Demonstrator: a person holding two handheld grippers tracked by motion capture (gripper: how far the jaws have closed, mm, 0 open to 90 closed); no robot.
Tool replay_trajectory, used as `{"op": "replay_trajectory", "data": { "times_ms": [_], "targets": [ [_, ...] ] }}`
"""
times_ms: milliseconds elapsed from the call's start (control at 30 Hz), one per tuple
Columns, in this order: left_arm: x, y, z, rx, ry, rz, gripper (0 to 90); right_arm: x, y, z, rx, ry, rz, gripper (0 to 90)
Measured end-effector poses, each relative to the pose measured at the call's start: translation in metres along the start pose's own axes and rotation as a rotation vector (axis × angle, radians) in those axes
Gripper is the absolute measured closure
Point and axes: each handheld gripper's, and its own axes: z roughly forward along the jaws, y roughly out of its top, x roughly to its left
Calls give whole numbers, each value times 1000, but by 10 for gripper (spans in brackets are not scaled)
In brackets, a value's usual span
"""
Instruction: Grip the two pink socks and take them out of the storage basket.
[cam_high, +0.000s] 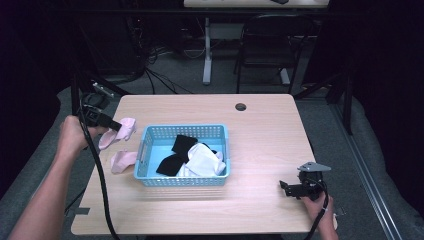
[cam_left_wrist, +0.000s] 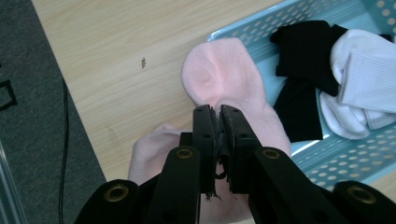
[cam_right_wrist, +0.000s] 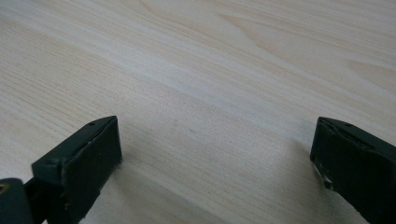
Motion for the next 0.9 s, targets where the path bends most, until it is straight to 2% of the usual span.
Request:
{"op": "replay_trajectory", "data": {
  "times_ms": [233,333,400,433,467,500,533,733,767,800,900],
  "targets": [
    [12,-5,12,18,51,-48,848,0,0,0,0,0,0,14],
    [16,-8,16,16,54,-76,848,0,0,0,0,0,0,14],
    [22,-12,28,51,89,-98,848,0,0,0,-2,0,-1,14],
    [22,-12,28,51,89,-98,848,0,0,0,1,0,0,14],
    [26,-17,39,61,91,-124,848,0,0,0,1,0,0,15],
    [26,-17,39,61,91,-124,848,0,0,0,0,0,0,14],
    [29,-21,51,78,100,-140,848,0,0,0,1,0,0,14],
    [40,-31,81,115,86,-187,844,0,0,0,-2,0,-1,14],
    [42,-33,87,117,76,-195,844,0,0,0,-2,0,-1,14],
    [43,-35,92,114,49,-209,844,0,0,0,-2,-1,-1,14],
    [43,-36,103,116,24,-226,823,0,0,0,-2,0,-1,14]
  ]
}}
